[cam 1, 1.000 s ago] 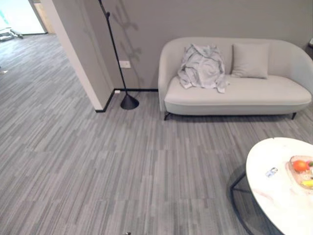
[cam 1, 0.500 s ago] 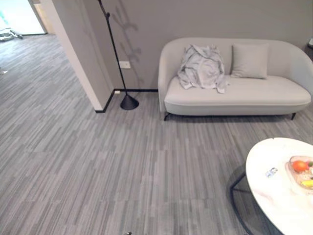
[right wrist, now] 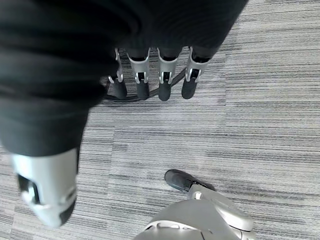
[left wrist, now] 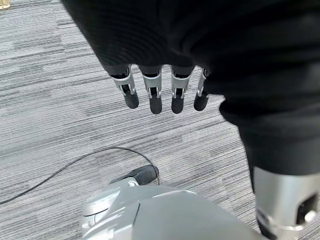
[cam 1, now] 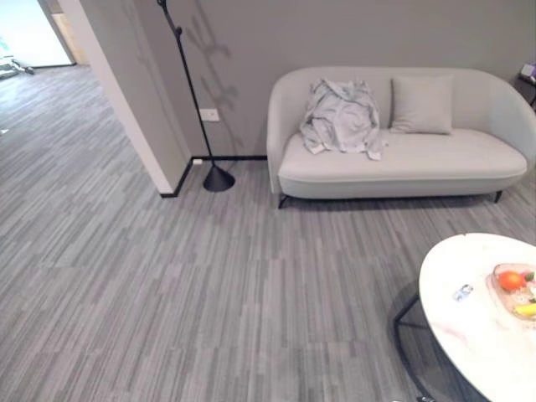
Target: Hang the clothes on the sofa on the clothes rack.
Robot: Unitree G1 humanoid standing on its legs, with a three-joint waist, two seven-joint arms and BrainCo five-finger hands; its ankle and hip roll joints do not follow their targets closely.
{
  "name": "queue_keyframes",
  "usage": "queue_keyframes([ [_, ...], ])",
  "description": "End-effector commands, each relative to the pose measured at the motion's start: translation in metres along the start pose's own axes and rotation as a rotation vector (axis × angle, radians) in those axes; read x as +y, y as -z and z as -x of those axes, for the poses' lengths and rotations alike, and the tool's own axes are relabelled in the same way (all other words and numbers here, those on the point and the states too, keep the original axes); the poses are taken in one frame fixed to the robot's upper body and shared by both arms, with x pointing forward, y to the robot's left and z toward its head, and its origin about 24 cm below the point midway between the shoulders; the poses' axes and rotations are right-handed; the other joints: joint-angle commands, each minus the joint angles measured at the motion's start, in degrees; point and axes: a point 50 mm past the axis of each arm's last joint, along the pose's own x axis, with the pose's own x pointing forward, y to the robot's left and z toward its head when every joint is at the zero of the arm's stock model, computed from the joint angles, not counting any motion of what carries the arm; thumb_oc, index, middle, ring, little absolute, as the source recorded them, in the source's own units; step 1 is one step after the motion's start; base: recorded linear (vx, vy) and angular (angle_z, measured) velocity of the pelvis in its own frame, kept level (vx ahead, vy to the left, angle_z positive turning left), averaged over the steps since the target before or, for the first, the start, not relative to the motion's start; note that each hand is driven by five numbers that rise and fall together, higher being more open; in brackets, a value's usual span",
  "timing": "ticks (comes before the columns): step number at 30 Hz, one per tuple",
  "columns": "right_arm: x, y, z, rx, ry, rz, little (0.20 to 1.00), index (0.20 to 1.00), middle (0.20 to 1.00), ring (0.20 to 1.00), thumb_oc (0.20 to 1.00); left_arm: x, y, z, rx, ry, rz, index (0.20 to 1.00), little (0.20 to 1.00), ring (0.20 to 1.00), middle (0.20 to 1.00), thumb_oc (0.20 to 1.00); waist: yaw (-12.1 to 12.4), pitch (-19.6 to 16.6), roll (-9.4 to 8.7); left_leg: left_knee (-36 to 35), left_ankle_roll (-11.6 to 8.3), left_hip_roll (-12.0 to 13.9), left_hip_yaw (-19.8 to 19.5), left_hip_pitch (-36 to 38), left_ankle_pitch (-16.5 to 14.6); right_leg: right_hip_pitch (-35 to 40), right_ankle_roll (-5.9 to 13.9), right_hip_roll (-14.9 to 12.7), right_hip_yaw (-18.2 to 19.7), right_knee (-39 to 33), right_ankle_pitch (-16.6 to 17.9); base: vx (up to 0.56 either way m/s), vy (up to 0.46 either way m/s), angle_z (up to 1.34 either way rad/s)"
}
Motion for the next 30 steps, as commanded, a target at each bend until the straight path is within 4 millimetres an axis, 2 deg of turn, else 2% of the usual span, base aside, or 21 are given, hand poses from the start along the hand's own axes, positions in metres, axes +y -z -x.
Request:
queue_keyframes([
  [1, -0.02, -0.027, -0.002, -0.062, 0.041, 0.063, 1.0, 1.0, 1.0, 1.0, 1.0, 0.008, -0.015, -0.003, -0.014, -0.027, -0.062, 1.0, 1.0, 1.0, 1.0, 1.0, 0.3, 1.16, 0.68, 0.58, -3.49, 1.66, -1.74, 0.56, -2.36, 1.34, 7.82, -4.89, 0.19, 0.96, -2.9, 0.0, 0.0, 0.0],
  [8, -0.019, -0.031, -0.003, -0.069, 0.038, 0.061, 1.0, 1.0, 1.0, 1.0, 1.0, 0.01, -0.015, -0.002, -0.016, -0.037, -0.035, 1.0, 1.0, 1.0, 1.0, 1.0, 0.69, 1.31, 0.46, 0.58, -3.19, 1.29, -2.02, 0.03, -2.39, 0.87, 7.99, -5.11, 0.27, 0.96, -2.52, 0.0, 0.0, 0.0],
  [11, -0.019, -0.03, -0.002, -0.07, 0.039, 0.053, 1.0, 1.0, 1.0, 1.0, 1.0, 0.013, -0.015, -0.002, -0.014, -0.049, 0.034, 1.0, 1.0, 1.0, 1.0, 1.0, 1.11, 1.46, 0.27, 0.58, -2.94, 1.05, -2.37, -0.38, -2.34, 0.66, 8.06, -5.26, 0.15, 0.96, -2.37, 0.01, 0.037, 0.0],
  [17, -0.018, -0.036, -0.003, -0.081, 0.038, 0.062, 1.0, 1.0, 1.0, 1.0, 1.0, 0.016, -0.019, -0.003, -0.031, -0.054, 0.078, 1.0, 1.0, 1.0, 1.0, 1.0, 1.86, 2.19, -0.12, 0.93, -1.87, 0.22, -2.67, -1.8, -2.37, -0.47, 8.62, -6.21, 0.27, 1.23, -1.7, 0.0, 0.06, -0.01],
  [21, -0.018, -0.044, -0.003, -0.097, 0.04, 0.052, 1.0, 1.0, 1.0, 1.0, 1.0, 0.022, -0.029, -0.003, -0.062, -0.064, 0.106, 1.0, 1.0, 1.0, 1.0, 1.0, 2.31, 3.81, 0.1, 5.17, 0.43, -0.88, -2.44, -5.1, -4.43, -6.97, 9.11, -8.39, 0.83, 12.89, -3.27, -0.06, 0.13, -0.05],
  [22, -0.019, -0.043, -0.003, -0.094, 0.041, 0.05, 1.0, 1.0, 1.0, 1.0, 1.0, 0.022, -0.03, -0.003, -0.066, -0.065, 0.11, 1.0, 1.0, 1.0, 1.0, 1.0, 2.06, 4.35, 0.32, 5.83, 0.99, -1.15, -2.43, -5.02, -4.94, -9.02, 9.28, -9.26, 0.88, 16.97, -2.68, 0.02, 0.248, -0.22],
  [23, -0.02, -0.043, -0.003, -0.094, 0.043, 0.036, 1.0, 1.0, 1.0, 1.0, 1.0, 0.025, -0.034, -0.003, -0.074, -0.07, 0.109, 1.0, 1.0, 1.0, 1.0, 1.0, 1.37, 5.73, 0.94, 6.86, 2.31, -1.46, -2.63, -4.65, -5.82, -12.97, 8.99, -10.16, 1.18, 25.67, -0.48, 0.05, 0.238, -0.24],
  [25, -0.019, -0.043, -0.003, -0.096, 0.045, 0.017, 1.0, 1.0, 1.0, 1.0, 1.0, 0.029, -0.035, -0.002, -0.079, -0.079, 0.101, 1.0, 1.0, 1.0, 1.0, 1.0, 1.05, 6.49, 1.33, 7.0, 2.59, -1.11, -2.91, -3.88, -6.35, -16.47, 8.32, -10.47, 1.74, 30.72, 0.77, 0.11, 0.141, -0.16],
  [26, -0.019, -0.043, -0.003, -0.096, 0.045, 0.017, 1.0, 1.0, 1.0, 1.0, 1.0, 0.029, -0.035, -0.002, -0.079, -0.079, 0.101, 1.0, 1.0, 1.0, 1.0, 1.0, 1.1, 6.53, 1.29, 7.0, 2.6, -1.15, -2.86, -3.84, -6.38, -16.54, 8.33, -10.51, 1.83, 30.9, 0.67, 0.23, 0.047, -0.02],
  [27, -0.019, -0.043, -0.003, -0.098, 0.048, 0.007, 1.0, 1.0, 1.0, 1.0, 1.0, 0.029, -0.038, -0.002, -0.088, -0.079, 0.094, 1.0, 1.0, 1.0, 1.0, 1.0, 0.77, 6.53, 1.29, 6.18, 2.35, -1.09, -3.47, -2.6, -7.05, -18.52, 7.97, -10.37, 1.3, 27.81, 0.02, 0.26, -0.006, 0.01],
  [30, -0.02, -0.047, -0.003, -0.107, 0.051, -0.004, 1.0, 1.0, 1.0, 1.0, 1.0, 0.03, -0.042, -0.002, -0.1, -0.085, 0.089, 1.0, 1.0, 1.0, 1.0, 1.0, -0.05, 6.92, 1.06, 4.4, 1.77, -1.1, -4.4, 0.56, -8.12, -19.05, 8.38, -9.41, 1.17, 20.07, 1.35, 0.25, -0.038, -0.02],
])
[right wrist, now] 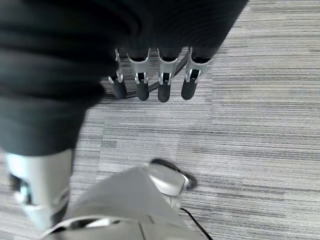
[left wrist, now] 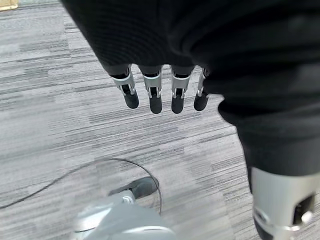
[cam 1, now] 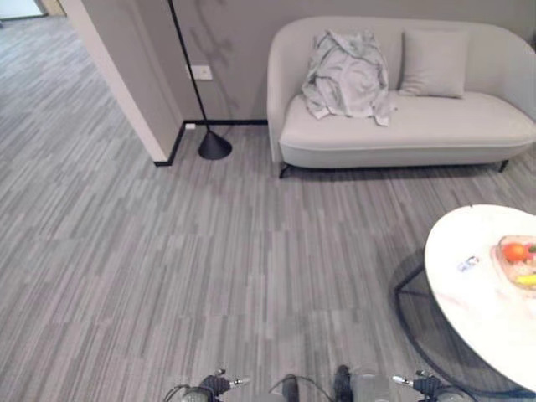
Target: Hang the clothes on the sofa on the clothes rack.
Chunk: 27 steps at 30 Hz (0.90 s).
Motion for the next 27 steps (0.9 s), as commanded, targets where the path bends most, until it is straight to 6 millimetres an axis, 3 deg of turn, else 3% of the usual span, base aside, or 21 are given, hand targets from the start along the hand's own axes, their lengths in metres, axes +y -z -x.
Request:
queue_keyframes([
  [1, -0.007, -0.007, 0.0, -0.03, 0.02, -0.014, 1.0, 1.0, 1.0, 1.0, 1.0, 0.01, -0.005, 0.0, -0.016, -0.042, 0.013, 1.0, 1.0, 1.0, 1.0, 1.0, -1.23, 0.67, -0.52, 2.58, -2.75, 0.68, -6.43, 6.62, -9.05, 3.18, 2.74, 0.64, 0.23, -13.69, 5.84, 0.38, -0.088, -0.01],
  [3, -0.004, -0.005, 0.0, -0.019, 0.015, -0.012, 1.0, 1.0, 1.0, 1.0, 1.0, 0.011, -0.005, 0.0, -0.015, -0.048, 0.036, 1.0, 1.0, 1.0, 1.0, 1.0, -2.7, 0.71, -0.55, 1.53, -4.0, 1.35, -7.54, 9.89, -10.66, 0.35, 5.1, 1.19, -1.63, -25.51, 9.37, 0.53, -0.11, 0.1],
  [7, -0.003, -0.001, 0.0, -0.007, 0.014, -0.004, 1.0, 1.0, 1.0, 1.0, 1.0, 0.01, -0.002, 0.0, -0.003, -0.044, 0.018, 1.0, 1.0, 1.0, 1.0, 1.0, -3.42, 0.44, 0.07, 0.06, -4.79, 2.49, -7.55, 12.86, -11.68, -1.66, 6.04, 1.53, -3.2, -26.06, 9.48, 0.34, -0.08, 0.13],
  [8, -0.001, 0.005, 0.001, 0.011, 0.009, 0.006, 1.0, 1.0, 1.0, 1.0, 1.0, 0.011, 0.006, 0.001, 0.022, -0.048, 0.003, 1.0, 1.0, 1.0, 1.0, 1.0, -3.76, -0.59, -0.59, -0.07, -5.27, 2.9, -8.62, 14.73, -13.35, -0.52, 5.83, 1.6, -4.32, -26.06, 11.71, 0.64, -0.247, 0.18],
  [9, -0.002, 0.007, 0.001, 0.017, 0.006, 0.022, 1.0, 1.0, 1.0, 1.0, 1.0, 0.011, 0.01, 0.002, 0.036, -0.05, -0.003, 1.0, 1.0, 1.0, 1.0, 1.0, -3.87, -2.08, -0.72, 0.0, -5.88, 5.13, -8.9, 15.53, -13.31, 0.66, 5.35, 2.3, -5.47, -26.06, 12.56, 0.65, -0.247, 0.2],
  [10, -0.002, 0.008, 0.001, 0.017, 0.006, 0.022, 1.0, 1.0, 1.0, 1.0, 1.0, 0.011, 0.01, 0.002, 0.036, -0.05, -0.003, 1.0, 1.0, 1.0, 1.0, 1.0, -3.92, -2.11, -0.59, -0.07, -5.91, 5.29, -8.92, 15.57, -13.33, 0.7, 5.35, 2.4, -5.58, -26.06, 12.51, 0.54, -0.24, 0.29],
  [11, -0.003, 0.008, 0.001, 0.014, 0.01, 0.029, 1.0, 1.0, 1.0, 1.0, 1.0, 0.01, 0.011, 0.002, 0.038, -0.052, -0.003, 1.0, 1.0, 1.0, 1.0, 1.0, -3.86, -2.92, 0.15, 1.6, -7.0, 7.15, -8.5, 15.75, -11.8, 1.57, 4.76, 3.72, -6.35, -26.06, 12.59, 0.51, -0.245, 0.68],
  [12, -0.003, 0.01, 0.001, 0.017, 0.008, 0.028, 1.0, 1.0, 1.0, 1.0, 1.0, 0.012, 0.016, 0.003, 0.049, -0.057, 0.02, 1.0, 1.0, 1.0, 1.0, 1.0, -3.37, -3.95, 0.77, 6.21, -8.92, 9.47, -8.73, 13.81, -6.63, 3.58, 3.56, 5.22, -7.07, -26.06, 11.86, 0.65, -0.308, 0.63],
  [15, -0.006, 0.007, 0.001, 0.0, 0.018, -0.014, 1.0, 1.0, 1.0, 1.0, 1.0, 0.015, 0.02, 0.004, 0.049, -0.064, 0.065, 1.0, 1.0, 1.0, 1.0, 1.0, -3.03, -4.62, 0.49, 16.57, -11.2, 10.95, -8.42, 10.19, 1.96, 7.6, 0.92, 6.95, -7.89, -26.06, 9.2, 0.47, -0.221, 0.2],
  [18, -0.012, 0.009, 0.002, -0.001, 0.034, -0.025, 1.0, 1.0, 1.0, 1.0, 1.0, 0.02, 0.017, 0.004, 0.029, -0.075, 0.096, 1.0, 1.0, 1.0, 1.0, 1.0, -2.31, -3.42, -1.13, 28.67, -9.62, 13.29, -3.37, 4.11, 6.31, 12.69, -2.51, 8.05, -7.29, -26.06, 5.57, 0.34, -0.171, -0.17],
  [19, -0.012, 0.008, 0.002, -0.001, 0.033, -0.025, 1.0, 1.0, 1.0, 1.0, 1.0, 0.02, 0.017, 0.004, 0.028, -0.076, 0.096, 1.0, 1.0, 1.0, 1.0, 1.0, -2.42, -3.5, -1.33, 28.57, -9.56, 13.06, -3.46, 3.95, 6.5, 12.56, -2.49, 7.81, -7.34, -26.06, 5.62, 0.36, -0.171, -0.04],
  [20, -0.015, 0.004, 0.001, -0.012, 0.042, -0.044, 1.0, 1.0, 1.0, 1.0, 1.0, 0.021, 0.011, 0.004, 0.006, -0.075, 0.106, 1.0, 1.0, 1.0, 1.0, 1.0, -1.59, -2.27, -2.2, 32.36, -7.68, 13.91, -0.39, -0.4, 4.37, 15.24, -3.37, 8.29, -5.43, -26.06, 3.42, 0.29, -0.124, 0.06],
  [22, -0.016, -0.003, 0.001, -0.031, 0.048, -0.052, 1.0, 1.0, 1.0, 1.0, 1.0, 0.017, 0.007, 0.002, -0.004, -0.069, 0.112, 1.0, 1.0, 1.0, 1.0, 1.0, -0.4, -1.05, -3.45, 34.35, -6.05, 11.09, 0.13, -7.13, -0.7, 17.71, -3.41, 7.8, -3.4, -26.06, 1.67, 0.34, -0.081, 0.08],
  [24, -0.016, -0.009, 0.0, -0.053, 0.05, -0.048, 1.0, 1.0, 1.0, 1.0, 1.0, 0.013, 0.006, 0.002, -0.003, -0.065, 0.109, 1.0, 1.0, 1.0, 1.0, 1.0, 0.63, -0.27, -3.69, 29.94, -5.8, 8.24, 0.15, -11.57, -3.51, 19.09, -2.85, 7.56, -2.53, -26.06, -0.24, 0.25, 0.02, -0.26],
  [25, -0.016, -0.009, 0.0, -0.053, 0.05, -0.048, 1.0, 1.0, 1.0, 1.0, 1.0, 0.013, 0.006, 0.002, -0.003, -0.065, 0.109, 1.0, 1.0, 1.0, 1.0, 1.0, 0.63, -0.27, -3.69, 29.94, -5.8, 8.24, 0.15, -11.57, -3.51, 19.09, -2.85, 7.56, -2.53, -26.06, -0.24, 0.32, 0.073, -0.21],
  [26, -0.016, -0.015, 0.0, -0.071, 0.053, -0.042, 1.0, 1.0, 1.0, 1.0, 1.0, 0.009, 0.008, 0.002, 0.01, -0.061, 0.103, 1.0, 1.0, 1.0, 1.0, 1.0, 1.74, -0.21, -3.31, 21.85, -6.41, 5.88, -0.63, -14.4, -2.39, 20.86, -2.18, 8.2, -2.14, -26.06, -1.91, 0.21, 0.058, -0.19],
  [27, -0.016, -0.015, 0.0, -0.071, 0.053, -0.042, 1.0, 1.0, 1.0, 1.0, 1.0, 0.009, 0.008, 0.002, 0.01, -0.061, 0.103, 1.0, 1.0, 1.0, 1.0, 1.0, 1.75, -0.13, -3.35, 21.64, -6.4, 5.82, -0.6, -14.2, -2.31, 20.96, -2.17, 8.15, -2.13, -26.06, -1.94, 0.39, 0.101, -0.15],
])
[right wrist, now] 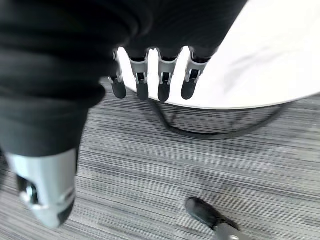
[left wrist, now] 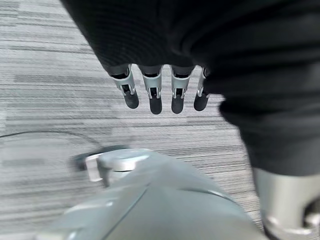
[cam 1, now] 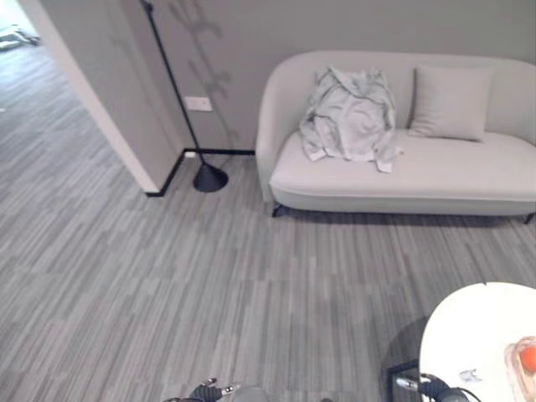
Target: Hang the clothes on the sofa on the clothes rack.
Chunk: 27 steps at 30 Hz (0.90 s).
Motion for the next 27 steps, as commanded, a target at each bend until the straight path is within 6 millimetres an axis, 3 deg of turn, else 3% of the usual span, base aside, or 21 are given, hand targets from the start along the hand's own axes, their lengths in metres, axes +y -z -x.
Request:
queue_keyframes([
  [1, -0.014, -0.001, 0.001, -0.018, 0.051, -0.033, 1.0, 1.0, 1.0, 1.0, 1.0, 0.004, 0.006, 0.001, 0.032, -0.02, -0.017, 1.0, 1.0, 1.0, 1.0, 1.0, 1.37, 2.66, 2.48, -19.44, 1.09, -4.37, -0.29, 5.62, 11.27, -2.37, 9.42, -1.02, 3.18, 0.63, -1.14, 0.27, 0.071, -0.18],
  [2, -0.014, -0.002, 0.001, -0.021, 0.051, -0.032, 1.0, 1.0, 1.0, 1.0, 1.0, 0.003, 0.007, 0.001, 0.036, -0.015, -0.017, 1.0, 1.0, 1.0, 1.0, 1.0, 1.84, 2.54, 2.98, -23.41, 0.76, -4.84, -0.8, 5.51, 13.43, -1.33, 9.29, -0.56, 3.48, 0.63, -1.76, 0.57, 0.16, -0.08],
  [3, -0.015, -0.002, 0.001, -0.025, 0.058, -0.03, 1.0, 1.0, 1.0, 1.0, 1.0, 0.003, 0.012, 0.002, 0.051, -0.013, -0.013, 1.0, 1.0, 1.0, 1.0, 1.0, 3.13, 2.67, 3.86, -31.85, -0.1, -6.69, -1.95, 2.39, 17.12, 1.2, 8.95, 0.87, 5.06, 0.63, -3.82, 0.54, 0.164, -0.04],
  [4, -0.015, -0.002, 0.001, -0.025, 0.062, -0.031, 1.0, 1.0, 1.0, 1.0, 1.0, 0.004, 0.015, 0.002, 0.059, -0.014, -0.015, 1.0, 1.0, 1.0, 1.0, 1.0, 3.73, 2.76, 4.17, -33.98, -0.88, -7.07, -2.22, -0.07, 18.07, 2.31, 8.74, 1.49, 6.06, 0.63, -4.67, 0.61, 0.194, 0.0],
  [6, -0.013, -0.001, 0.0, -0.017, 0.056, -0.025, 1.0, 1.0, 1.0, 1.0, 1.0, 0.004, 0.022, 0.003, 0.088, -0.011, -0.013, 1.0, 1.0, 1.0, 1.0, 1.0, 4.52, 2.22, 4.48, -34.3, -1.6, -6.99, -1.63, -1.8, 19.72, 4.9, 8.67, 2.1, 8.05, 0.63, -6.25, 0.44, 0.161, -0.33],
  [7, -0.01, 0.001, 0.001, -0.01, 0.043, -0.013, 1.0, 1.0, 1.0, 1.0, 1.0, 0.006, 0.03, 0.005, 0.111, -0.02, -0.006, 1.0, 1.0, 1.0, 1.0, 1.0, 5.02, 1.71, 4.21, -34.3, -1.24, -7.13, -2.27, -0.5, 19.69, 5.82, 8.82, 1.98, 8.97, 0.63, -6.49, 0.44, 0.195, -0.7],
  [9, -0.004, 0.007, 0.001, 0.009, 0.025, 0.01, 1.0, 1.0, 1.0, 1.0, 1.0, 0.009, 0.036, 0.007, 0.132, -0.029, 0.002, 1.0, 1.0, 1.0, 1.0, 1.0, 5.51, 0.52, 4.18, -34.3, -0.85, -7.11, -3.71, 1.21, 23.11, 6.89, 9.17, 1.58, 9.72, 0.63, -7.08, 0.35, 0.176, -0.72],
  [11, -0.003, 0.009, 0.001, 0.015, 0.018, 0.015, 1.0, 1.0, 1.0, 1.0, 1.0, 0.01, 0.038, 0.007, 0.135, -0.029, 0.002, 1.0, 1.0, 1.0, 1.0, 1.0, 5.59, 0.09, 3.77, -34.0, -0.58, -7.3, -3.62, 1.77, 23.39, 7.46, 9.41, 0.96, 9.85, 0.63, -7.2, 0.27, 0.162, -0.47],
  [13, 0.001, 0.012, 0.002, 0.029, 0.005, 0.017, 1.0, 1.0, 1.0, 1.0, 1.0, 0.012, 0.04, 0.008, 0.146, -0.035, -0.001, 1.0, 1.0, 1.0, 1.0, 1.0, 5.93, -1.36, 2.34, -33.19, 0.72, -8.04, -2.46, 3.3, 21.64, 8.1, 11.08, -1.64, 9.58, 2.16, -5.98, 0.47, 0.302, -0.29],
  [15, 0.003, 0.012, 0.002, 0.031, -0.007, 0.027, 1.0, 1.0, 1.0, 1.0, 1.0, 0.017, 0.036, 0.008, 0.137, -0.04, -0.028, 1.0, 1.0, 1.0, 1.0, 1.0, 5.26, -1.59, 1.92, -31.93, 3.07, -9.3, -1.81, 6.09, 18.24, 3.61, 13.27, -4.66, 9.94, 14.55, -2.4, 0.41, 0.374, -0.29],
  [16, 0.002, 0.01, 0.001, 0.023, -0.005, 0.022, 1.0, 1.0, 1.0, 1.0, 1.0, 0.019, 0.032, 0.007, 0.123, -0.044, -0.032, 1.0, 1.0, 1.0, 1.0, 1.0, 4.66, -1.11, 2.19, -31.31, 3.85, -9.82, -2.0, 7.07, 17.05, 0.97, 13.82, -5.46, 9.76, 20.16, -0.15, 0.15, 0.199, -0.44],
  [17, 0.002, 0.01, 0.001, 0.023, -0.005, 0.022, 1.0, 1.0, 1.0, 1.0, 1.0, 0.019, 0.032, 0.007, 0.123, -0.043, -0.032, 1.0, 1.0, 1.0, 1.0, 1.0, 4.71, -1.27, 2.3, -31.21, 3.83, -9.68, -2.0, 6.83, 17.05, 0.77, 13.79, -5.32, 9.8, 20.11, -0.02, 0.21, 0.311, -0.35],
  [18, 0.001, 0.004, 0.001, 0.006, -0.002, 0.01, 1.0, 1.0, 1.0, 1.0, 1.0, 0.022, 0.026, 0.006, 0.109, -0.054, -0.037, 1.0, 1.0, 1.0, 1.0, 1.0, 3.27, -0.02, 3.22, -30.32, 5.26, -10.22, -2.26, 9.24, 14.63, -3.81, 14.21, -7.24, 8.87, 30.67, 5.77, 0.2, 0.296, -0.03],
  [19, 0.001, 0.002, 0.0, 0.001, -0.001, 0.008, 1.0, 1.0, 1.0, 1.0, 1.0, 0.023, 0.025, 0.006, 0.105, -0.062, -0.034, 1.0, 1.0, 1.0, 1.0, 1.0, 3.03, 0.29, 4.1, -29.88, 5.97, -9.82, -2.55, 9.94, 13.8, -5.87, 13.85, -8.22, 7.62, 34.78, 8.1, 0.27, 0.381, 0.22],
  [21, 0.004, 0.0, 0.0, -0.008, -0.002, 0.002, 1.0, 1.0, 1.0, 1.0, 1.0, 0.028, 0.024, 0.006, 0.101, -0.079, -0.023, 1.0, 1.0, 1.0, 1.0, 1.0, 2.92, 0.82, 5.4, -29.27, 6.65, -9.17, -2.83, 11.76, 11.76, -8.77, 13.34, -11.19, 4.02, 39.91, 8.6, 0.26, 0.223, 0.21],
  [23, 0.004, -0.002, 0.0, -0.015, -0.001, 0.004, 1.0, 1.0, 1.0, 1.0, 1.0, 0.031, 0.022, 0.006, 0.094, -0.087, -0.018, 1.0, 1.0, 1.0, 1.0, 1.0, 3.16, 0.74, 5.68, -28.91, 6.72, -8.89, -3.18, 13.33, 10.0, -9.82, 12.16, -13.46, 0.09, 36.11, 5.6, 0.27, 0.104, 0.08],
  [24, 0.005, -0.002, 0.0, -0.015, -0.001, 0.004, 1.0, 1.0, 1.0, 1.0, 1.0, 0.031, 0.022, 0.006, 0.094, -0.087, -0.018, 1.0, 1.0, 1.0, 1.0, 1.0, 3.02, 0.89, 5.64, -28.89, 6.68, -8.95, -3.3, 13.5, 9.93, -9.56, 12.14, -13.51, -0.07, 36.12, 5.46, 0.29, 0.024, 0.06],
  [25, 0.003, -0.003, 0.0, -0.018, 0.005, -0.001, 1.0, 1.0, 1.0, 1.0, 1.0, 0.031, 0.021, 0.006, 0.089, -0.09, -0.018, 1.0, 1.0, 1.0, 1.0, 1.0, 3.2, 1.04, 5.5, -28.69, 6.46, -8.85, -3.19, 14.66, 8.53, -10.21, 11.78, -14.43, -2.77, 29.46, 2.8, 0.18, -0.007, 0.02],
  [27, 0.001, -0.004, 0.0, -0.021, 0.013, -0.009, 1.0, 1.0, 1.0, 1.0, 1.0, 0.031, 0.02, 0.006, 0.084, -0.092, -0.016, 1.0, 1.0, 1.0, 1.0, 1.0, 3.26, 1.66, 5.5, -28.81, 6.1, -8.65, -3.19, 15.87, 7.79, -10.78, 11.83, -14.22, -3.51, 25.64, 1.91, 0.27, -0.049, -0.33],
])
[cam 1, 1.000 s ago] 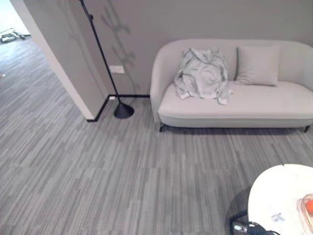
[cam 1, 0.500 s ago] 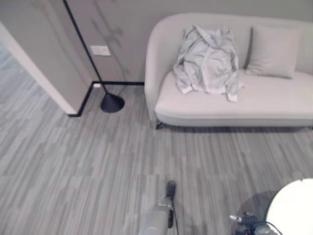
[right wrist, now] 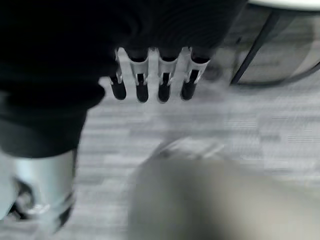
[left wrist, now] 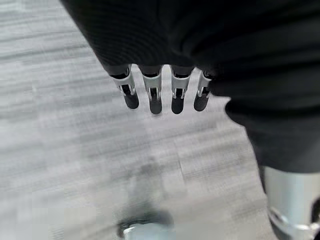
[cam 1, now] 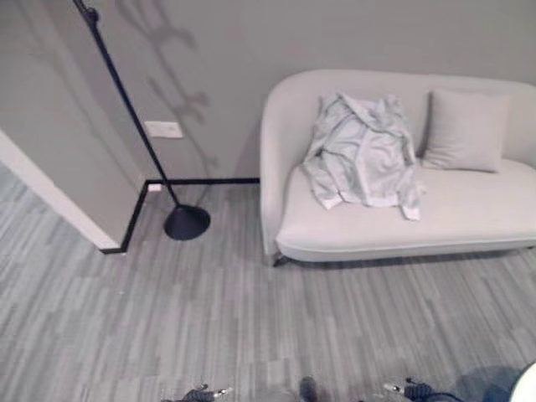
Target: Hang the clothes on the sofa on the clothes rack.
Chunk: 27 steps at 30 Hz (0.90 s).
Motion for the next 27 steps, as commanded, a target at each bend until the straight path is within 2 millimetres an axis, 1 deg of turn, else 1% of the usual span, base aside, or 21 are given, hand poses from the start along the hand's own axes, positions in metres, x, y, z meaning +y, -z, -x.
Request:
queue_keyframes([
  [1, -0.036, -0.014, 0.001, -0.046, 0.107, -0.005, 1.0, 1.0, 1.0, 1.0, 1.0, -0.014, 0.001, 0.0, -0.017, 0.022, 0.043, 1.0, 1.0, 1.0, 1.0, 1.0, -0.28, 2.08, 1.79, -26.31, -3.25, -0.9, 0.39, 12.89, 12.6, 5.94, -1.2, 7.67, -5.98, -18.73, 2.76, 0.39, -0.117, -0.47],
  [2, -0.037, -0.014, 0.001, -0.048, 0.112, -0.013, 1.0, 1.0, 1.0, 1.0, 1.0, -0.016, 0.0, 0.0, -0.024, 0.024, 0.033, 1.0, 1.0, 1.0, 1.0, 1.0, -1.01, 2.37, 1.53, -26.51, -3.53, -1.07, -0.23, 14.01, 11.86, 4.61, -0.23, 7.93, -4.67, -23.32, 4.53, 0.31, -0.1, -0.36],
  [3, -0.037, -0.014, 0.001, -0.048, 0.112, -0.013, 1.0, 1.0, 1.0, 1.0, 1.0, -0.016, 0.0, 0.0, -0.024, 0.024, 0.033, 1.0, 1.0, 1.0, 1.0, 1.0, -1.07, 2.29, 1.51, -26.51, -3.51, -1.1, -0.28, 13.87, 11.94, 4.61, -0.23, 7.93, -4.74, -23.54, 4.71, 0.34, -0.098, -0.01],
  [4, -0.04, -0.014, 0.001, -0.048, 0.126, -0.028, 1.0, 1.0, 1.0, 1.0, 1.0, -0.018, -0.002, 0.0, -0.031, 0.03, 0.016, 1.0, 1.0, 1.0, 1.0, 1.0, -2.16, 3.01, 1.8, -27.13, -3.93, -0.71, -1.25, 16.45, 10.65, 1.56, 1.56, 8.39, -1.37, -28.95, 7.92, 0.33, -0.088, 0.22],
  [5, -0.042, -0.013, 0.001, -0.045, 0.133, -0.037, 1.0, 1.0, 1.0, 1.0, 1.0, -0.019, -0.004, 0.0, -0.037, 0.032, 0.014, 1.0, 1.0, 1.0, 1.0, 1.0, -2.9, 3.22, 1.88, -27.39, -4.09, -0.57, -1.88, 17.3, 10.36, -0.86, 2.28, 8.06, -0.3, -30.81, 9.33, 0.48, -0.138, 0.56],
  [7, -0.045, -0.014, 0.002, -0.042, 0.144, -0.039, 1.0, 1.0, 1.0, 1.0, 1.0, -0.021, -0.005, -0.001, -0.036, 0.039, 0.003, 1.0, 1.0, 1.0, 1.0, 1.0, -3.75, 3.76, 2.66, -28.57, -5.05, 0.84, -2.61, 20.27, 9.47, -3.42, 3.23, 8.26, 0.23, -33.56, 10.65, 0.35, -0.125, 0.65],
  [9, -0.046, -0.013, 0.002, -0.04, 0.146, -0.036, 1.0, 1.0, 1.0, 1.0, 1.0, -0.022, -0.005, -0.001, -0.035, 0.042, -0.001, 1.0, 1.0, 1.0, 1.0, 1.0, -3.98, 3.94, 2.78, -28.97, -5.36, 1.36, -2.86, 21.52, 9.01, -3.52, 3.42, 8.49, -0.13, -33.82, 11.01, 0.24, -0.101, 0.49],
  [10, -0.046, -0.01, 0.002, -0.033, 0.146, -0.033, 1.0, 1.0, 1.0, 1.0, 1.0, -0.023, -0.004, -0.001, -0.031, 0.045, -0.026, 1.0, 1.0, 1.0, 1.0, 1.0, -4.21, 3.48, 1.91, -29.77, -5.7, 0.91, -3.65, 22.79, 8.06, -2.68, 3.55, 8.62, 0.15, -34.41, 10.96, 0.47, -0.217, 0.58],
  [11, -0.047, -0.006, 0.003, -0.025, 0.144, -0.027, 1.0, 1.0, 1.0, 1.0, 1.0, -0.023, -0.002, 0.0, -0.025, 0.044, -0.038, 1.0, 1.0, 1.0, 1.0, 1.0, -4.75, 2.29, 0.47, -31.19, -6.49, 1.75, -4.03, 25.77, 6.83, -0.96, 3.66, 8.98, 0.26, -34.41, 12.62, 0.72, -0.394, 0.88],
  [12, -0.047, 0.001, 0.003, -0.003, 0.14, -0.014, 1.0, 1.0, 1.0, 1.0, 1.0, -0.024, 0.003, 0.0, -0.013, 0.047, -0.038, 1.0, 1.0, 1.0, 1.0, 1.0, -4.87, 0.89, 0.24, -31.59, -7.62, 4.23, -4.18, 27.58, 6.3, 0.77, 3.29, 9.93, 0.16, -34.03, 13.12, 0.67, -0.428, 1.18],
  [14, -0.049, 0.007, 0.005, 0.011, 0.142, -0.011, 1.0, 1.0, 1.0, 1.0, 1.0, -0.026, 0.004, 0.001, -0.017, 0.051, -0.031, 1.0, 1.0, 1.0, 1.0, 1.0, -4.87, -0.01, 0.28, -31.11, -8.96, 6.5, -5.01, 27.69, 6.69, 2.19, 2.65, 11.0, -0.79, -33.68, 12.39, 0.43, -0.406, 1.13],
  [16, -0.052, 0.014, 0.006, 0.033, 0.148, -0.011, 1.0, 1.0, 1.0, 1.0, 1.0, -0.031, 0.004, 0.001, -0.019, 0.065, -0.02, 1.0, 1.0, 1.0, 1.0, 1.0, -5.06, -0.66, 1.22, -28.06, -10.99, 10.01, -6.81, 25.27, 10.75, 3.64, 0.34, 13.67, -2.02, -32.6, 8.82, 0.38, -0.491, 0.37],
  [17, -0.057, 0.015, 0.007, 0.029, 0.161, -0.03, 1.0, 1.0, 1.0, 1.0, 1.0, -0.035, 0.005, 0.001, -0.016, 0.075, -0.034, 1.0, 1.0, 1.0, 1.0, 1.0, -5.22, -1.18, 1.85, -25.84, -12.11, 11.75, -7.63, 24.58, 14.64, 5.51, -1.11, 15.8, -2.55, -32.88, 6.62, 0.32, -0.406, 0.44],
  [18, -0.057, 0.015, 0.007, 0.027, 0.163, -0.035, 1.0, 1.0, 1.0, 1.0, 1.0, -0.035, 0.006, 0.001, -0.013, 0.077, -0.034, 1.0, 1.0, 1.0, 1.0, 1.0, -5.3, -1.26, 2.03, -24.69, -12.43, 12.42, -7.76, 24.38, 15.92, 6.22, -1.6, 16.55, -2.58, -32.99, 5.77, 0.34, -0.369, 0.19],
  [21, -0.06, 0.016, 0.008, 0.024, 0.171, -0.046, 1.0, 1.0, 1.0, 1.0, 1.0, -0.033, 0.004, 0.001, -0.025, 0.08, -0.018, 1.0, 1.0, 1.0, 1.0, 1.0, -5.21, -0.77, 1.67, -17.27, -11.93, 13.71, -5.59, 20.99, 21.51, 9.86, -3.45, 17.72, -2.87, -33.46, 3.03, 0.2, -0.205, 0.06],
  [22, -0.063, 0.015, 0.008, 0.023, 0.179, -0.045, 1.0, 1.0, 1.0, 1.0, 1.0, -0.033, -0.002, 0.001, -0.045, 0.081, -0.009, 1.0, 1.0, 1.0, 1.0, 1.0, -5.24, -0.28, 1.0, -15.38, -10.92, 14.14, -1.95, 19.5, 21.65, 11.67, -4.09, 17.79, -3.26, -33.98, 2.37, 0.19, -0.196, 0.23],
  [23, -0.065, 0.013, 0.008, 0.019, 0.186, -0.04, 1.0, 1.0, 1.0, 1.0, 1.0, -0.034, -0.008, 0.0, -0.067, 0.082, -0.008, 1.0, 1.0, 1.0, 1.0, 1.0, -4.66, 0.29, 0.55, -14.92, -10.09, 12.81, 0.61, 17.25, 18.86, 12.72, -4.1, 17.36, -3.36, -34.41, 1.73, 0.19, -0.17, 0.41],
  [24, -0.066, 0.01, 0.008, 0.01, 0.189, -0.04, 1.0, 1.0, 1.0, 1.0, 1.0, -0.036, -0.011, 0.0, -0.078, 0.086, -0.011, 1.0, 1.0, 1.0, 1.0, 1.0, -4.33, 0.51, 0.32, -15.04, -9.61, 10.62, 0.41, 15.52, 15.82, 12.97, -3.94, 16.96, -3.23, -34.41, 1.4, 0.14, -0.081, 0.34],
  [25, -0.068, 0.004, 0.007, -0.014, 0.193, -0.041, 1.0, 1.0, 1.0, 1.0, 1.0, -0.042, -0.013, 0.0, -0.081, 0.101, -0.028, 1.0, 1.0, 1.0, 1.0, 1.0, -3.75, 1.01, 0.1, -17.04, -8.61, 5.05, -0.33, 12.11, 10.91, 13.05, -3.44, 16.62, -2.63, -34.41, 0.92, 0.09, 0.004, 0.05],
  [26, -0.068, -0.002, 0.007, -0.032, 0.194, -0.033, 1.0, 1.0, 1.0, 1.0, 1.0, -0.045, -0.012, 0.0, -0.078, 0.109, -0.035, 1.0, 1.0, 1.0, 1.0, 1.0, -3.25, 1.23, 0.55, -19.72, -8.18, 2.04, -1.12, 10.46, 11.82, 12.94, -3.26, 17.2, -2.25, -34.41, 0.87, 0.06, 0.025, -0.07],
  [27, -0.068, -0.005, 0.006, -0.042, 0.194, -0.03, 1.0, 1.0, 1.0, 1.0, 1.0, -0.045, -0.012, 0.0, -0.076, 0.113, -0.041, 1.0, 1.0, 1.0, 1.0, 1.0, -3.0, 1.27, 0.85, -21.12, -7.93, 0.31, -1.56, 8.9, 12.97, 12.72, -3.24, 17.59, -2.16, -34.41, 0.97, 0.01, 0.056, -0.19],
])
